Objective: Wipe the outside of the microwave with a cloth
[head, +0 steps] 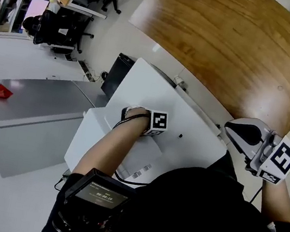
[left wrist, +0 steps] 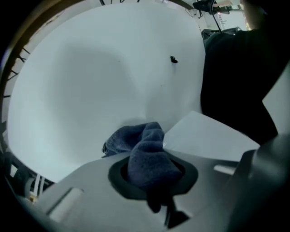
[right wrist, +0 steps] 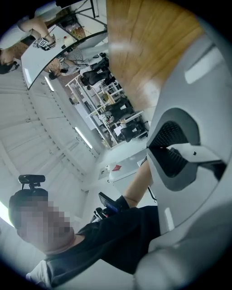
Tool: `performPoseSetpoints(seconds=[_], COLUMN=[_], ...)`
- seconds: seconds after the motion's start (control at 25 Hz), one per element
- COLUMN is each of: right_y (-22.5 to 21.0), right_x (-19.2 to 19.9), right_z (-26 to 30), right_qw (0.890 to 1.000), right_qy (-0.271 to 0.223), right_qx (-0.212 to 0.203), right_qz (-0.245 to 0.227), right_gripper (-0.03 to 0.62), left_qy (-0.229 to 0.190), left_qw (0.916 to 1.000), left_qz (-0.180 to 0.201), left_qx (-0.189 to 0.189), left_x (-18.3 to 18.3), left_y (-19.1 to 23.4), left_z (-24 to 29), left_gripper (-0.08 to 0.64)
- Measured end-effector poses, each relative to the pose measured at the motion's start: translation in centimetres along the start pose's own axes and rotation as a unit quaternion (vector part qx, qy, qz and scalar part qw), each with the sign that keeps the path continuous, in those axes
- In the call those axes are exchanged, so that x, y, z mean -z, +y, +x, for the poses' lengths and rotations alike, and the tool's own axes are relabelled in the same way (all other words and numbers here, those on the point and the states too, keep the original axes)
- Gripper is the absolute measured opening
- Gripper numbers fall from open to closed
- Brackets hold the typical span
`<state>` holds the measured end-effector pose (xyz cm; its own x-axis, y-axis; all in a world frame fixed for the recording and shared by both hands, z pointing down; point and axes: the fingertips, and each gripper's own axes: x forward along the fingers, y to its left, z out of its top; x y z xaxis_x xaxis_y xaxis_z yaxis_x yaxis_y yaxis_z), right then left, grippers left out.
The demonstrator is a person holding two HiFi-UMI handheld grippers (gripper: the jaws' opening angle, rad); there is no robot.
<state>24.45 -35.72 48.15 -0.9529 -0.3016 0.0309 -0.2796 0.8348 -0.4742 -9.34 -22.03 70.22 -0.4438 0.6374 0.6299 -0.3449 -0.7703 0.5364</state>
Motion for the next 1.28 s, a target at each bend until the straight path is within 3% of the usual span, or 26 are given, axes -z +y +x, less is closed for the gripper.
performPoseSetpoints(seconds=[0.08, 0.2, 0.32, 0.44, 0.64, 0.8, 0.96, 1.16, 1.28], right_y=[0.4, 1.1, 2.4, 3.9, 4.3, 2.7, 1.8, 1.8, 3.0], right_x=[-0.6, -2.1, -3.5, -4.5, -4.4, -2.4, -0.3, 0.8, 0.0], right_z=[0.1, 1.4, 3.7, 5.9, 6.7, 5.4, 3.4, 1.3, 1.5], right_qw=[1.0, 0.999, 0.998, 0.994, 0.992, 0.996, 0.998, 1.0, 1.0], right_qy=[-0.008, -0.023, -0.03, -0.033, -0.028, -0.015, -0.001, 0.005, -0.004], right_qx=[-0.005, -0.025, -0.057, -0.095, -0.114, -0.088, -0.059, -0.026, -0.03], right_qz=[-0.002, -0.01, -0.021, -0.036, -0.04, -0.026, -0.01, 0.002, -0.003], right_gripper=[0.005, 0.005, 0.005, 0.005, 0.005, 0.005, 0.005, 0.005, 0.005], left_qy=[-0.025, -0.069, -0.082, -0.067, -0.019, -0.016, -0.002, 0.002, -0.028], left_qw=[0.9996, 0.9969, 0.9935, 0.9958, 0.9972, 0.999, 0.9988, 0.9986, 0.9977], left_qz=[0.008, 0.021, 0.051, 0.054, 0.048, 0.039, 0.029, 0.049, 0.061], left_qx=[-0.009, -0.03, -0.06, -0.033, -0.054, 0.014, 0.041, 0.021, 0.006], left_x=[0.2, 2.7, 5.9, 7.3, 5.4, 2.3, -0.6, -3.5, -3.3], left_y=[-1.3, -5.8, -10.9, -14.7, -12.1, -9.9, -6.8, -4.7, -6.1], left_z=[-1.5, -8.0, -14.0, -13.6, -9.7, -6.4, -2.5, 0.5, -1.3], left_gripper=[0.052, 0.054, 0.054, 0.054, 0.054, 0.054, 0.054, 0.054, 0.054])
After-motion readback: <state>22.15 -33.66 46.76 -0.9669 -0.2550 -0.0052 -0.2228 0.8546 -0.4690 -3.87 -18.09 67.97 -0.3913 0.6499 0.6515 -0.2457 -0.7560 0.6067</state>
